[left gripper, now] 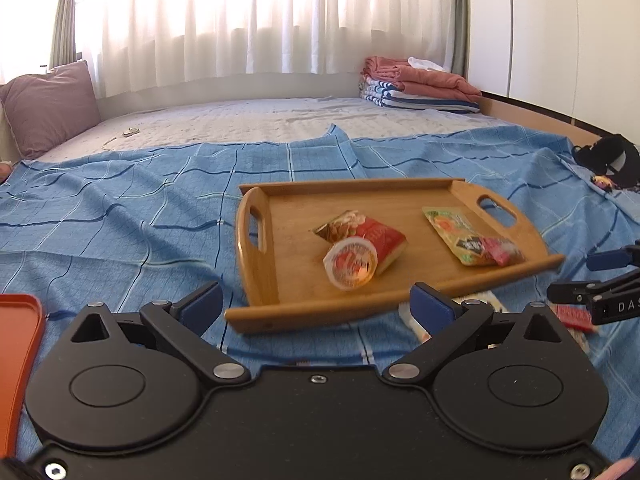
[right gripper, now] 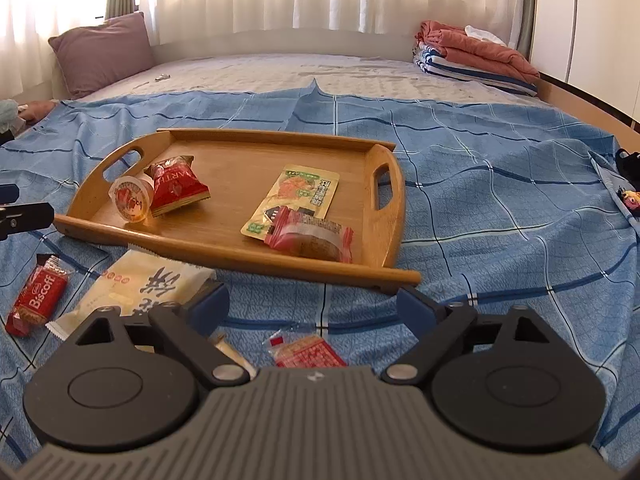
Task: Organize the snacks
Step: 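Move both tools back toward the remaining snacks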
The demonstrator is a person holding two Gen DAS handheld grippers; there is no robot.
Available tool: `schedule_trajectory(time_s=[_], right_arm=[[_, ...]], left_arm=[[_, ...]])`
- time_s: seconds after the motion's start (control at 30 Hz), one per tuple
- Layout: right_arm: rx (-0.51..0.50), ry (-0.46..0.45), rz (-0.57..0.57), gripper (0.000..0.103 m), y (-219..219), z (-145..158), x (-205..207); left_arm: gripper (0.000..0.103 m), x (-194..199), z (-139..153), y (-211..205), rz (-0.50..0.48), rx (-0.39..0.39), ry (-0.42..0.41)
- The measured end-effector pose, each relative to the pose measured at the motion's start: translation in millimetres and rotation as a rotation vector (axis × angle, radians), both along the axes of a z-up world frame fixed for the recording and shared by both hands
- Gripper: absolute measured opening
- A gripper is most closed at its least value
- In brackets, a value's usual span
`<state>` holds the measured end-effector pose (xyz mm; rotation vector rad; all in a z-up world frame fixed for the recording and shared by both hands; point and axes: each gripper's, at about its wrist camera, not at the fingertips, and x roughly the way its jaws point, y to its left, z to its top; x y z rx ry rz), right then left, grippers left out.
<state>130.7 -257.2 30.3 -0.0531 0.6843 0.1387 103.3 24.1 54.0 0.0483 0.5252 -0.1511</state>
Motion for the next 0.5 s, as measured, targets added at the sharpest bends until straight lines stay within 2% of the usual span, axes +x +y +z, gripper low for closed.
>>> schedule_trajectory(time_s=[0.17, 0.5], right_arm=[[-0.003, -0.023, -0.029, 0.098, -5, -6, -19], [0.012, -0.027, -0.076, 0.101, -15, -22, -41]], left_arm=[[0.101, -24, -8, 3, -0.004, 0.003, 0.004], [0.101, -49, -34, 9, 0.023, -0.024, 0.072]])
